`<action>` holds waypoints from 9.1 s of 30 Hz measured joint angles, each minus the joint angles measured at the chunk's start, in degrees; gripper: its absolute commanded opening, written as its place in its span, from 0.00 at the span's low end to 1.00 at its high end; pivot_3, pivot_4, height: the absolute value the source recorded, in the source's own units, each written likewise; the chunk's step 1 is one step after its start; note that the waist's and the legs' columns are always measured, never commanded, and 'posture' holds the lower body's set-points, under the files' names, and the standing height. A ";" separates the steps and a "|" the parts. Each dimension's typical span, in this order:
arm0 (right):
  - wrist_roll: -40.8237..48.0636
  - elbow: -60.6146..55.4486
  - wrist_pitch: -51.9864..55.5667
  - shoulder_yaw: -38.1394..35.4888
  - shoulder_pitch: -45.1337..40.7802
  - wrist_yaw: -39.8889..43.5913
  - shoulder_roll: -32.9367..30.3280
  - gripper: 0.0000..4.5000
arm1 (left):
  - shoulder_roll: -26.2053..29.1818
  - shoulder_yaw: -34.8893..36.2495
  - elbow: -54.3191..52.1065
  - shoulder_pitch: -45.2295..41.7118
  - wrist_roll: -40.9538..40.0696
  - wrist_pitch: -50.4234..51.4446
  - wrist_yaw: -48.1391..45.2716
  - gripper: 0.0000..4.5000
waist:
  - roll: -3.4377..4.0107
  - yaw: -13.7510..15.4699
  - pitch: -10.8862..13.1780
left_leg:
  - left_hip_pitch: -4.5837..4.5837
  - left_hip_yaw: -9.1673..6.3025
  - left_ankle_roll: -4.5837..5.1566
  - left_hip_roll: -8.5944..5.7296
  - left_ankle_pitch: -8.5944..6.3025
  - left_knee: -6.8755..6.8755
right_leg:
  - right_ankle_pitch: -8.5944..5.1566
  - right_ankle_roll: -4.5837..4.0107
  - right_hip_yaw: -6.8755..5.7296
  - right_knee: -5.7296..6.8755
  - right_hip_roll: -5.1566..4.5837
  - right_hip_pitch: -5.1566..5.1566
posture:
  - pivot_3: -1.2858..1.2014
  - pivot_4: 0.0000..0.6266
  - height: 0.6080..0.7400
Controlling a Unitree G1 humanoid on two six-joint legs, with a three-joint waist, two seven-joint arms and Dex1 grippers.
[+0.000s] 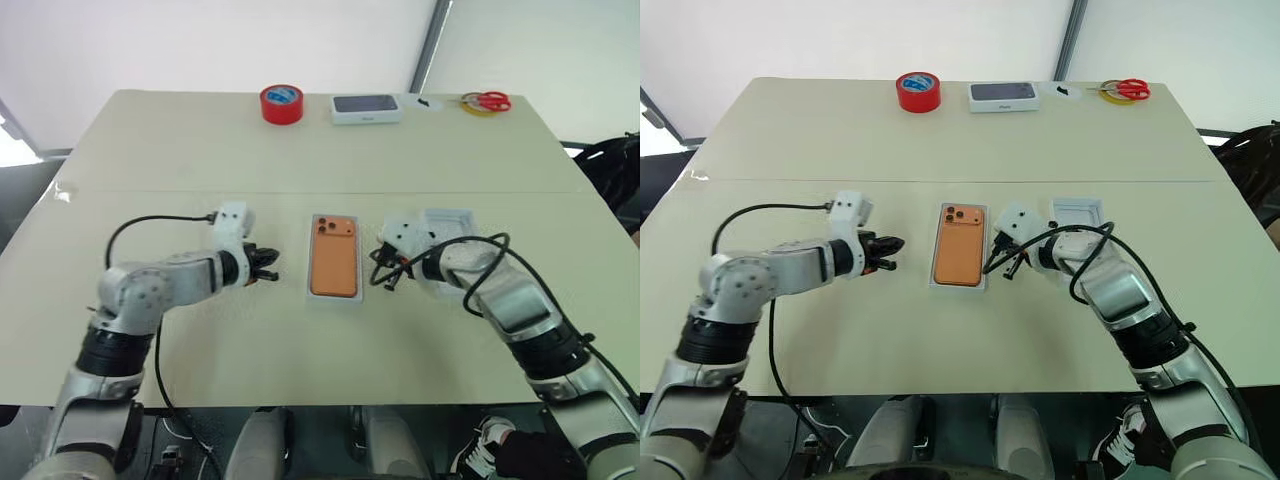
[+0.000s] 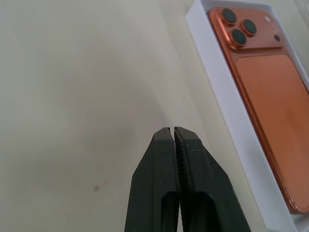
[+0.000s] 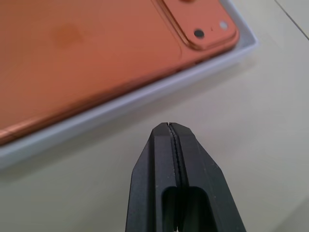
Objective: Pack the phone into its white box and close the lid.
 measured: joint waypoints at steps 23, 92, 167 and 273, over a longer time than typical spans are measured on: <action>-2.97 -9.59 5.32 -5.79 9.16 5.23 -11.55 0.00 | -22.89 -10.75 15.06 -12.08 24.13 2.11 -20.44 0.02 | 0.01 1.61 0.01 | -0.11 -0.04 0.26 -0.12 -0.13 0.09 | -0.10 0.21 -0.06 -0.12 -0.09 0.10 | 0.52 0.24 0.94; 8.67 18.52 33.93 -8.01 -16.37 6.58 -11.16 0.01 | 0.92 -11.59 -14.81 10.52 36.79 -30.34 -56.31 0.00 | 0.16 -0.11 0.04 | -0.02 0.09 0.26 0.07 -0.13 0.13 | -0.06 0.14 0.07 0.09 -0.01 -0.02 | 0.52 0.24 0.94; 31.39 -9.93 17.61 -6.32 1.81 -12.78 -26.33 0.00 | -17.44 -14.39 12.50 -4.00 48.14 -24.47 -47.66 0.00 | 0.33 0.14 0.10 | -0.10 0.11 0.42 0.20 -0.22 0.18 | -0.01 0.19 0.18 0.01 0.18 -0.06 | 0.52 0.24 0.94; 16.26 11.53 -11.86 -26.87 6.99 1.99 -5.76 0.00 | 3.27 27.67 -6.04 20.25 36.58 -19.83 -35.46 0.00 | 0.33 -0.09 0.08 | 0.18 0.10 0.37 0.16 -0.19 0.23 | 0.08 0.31 0.11 0.18 0.09 0.19 | 0.52 0.24 0.94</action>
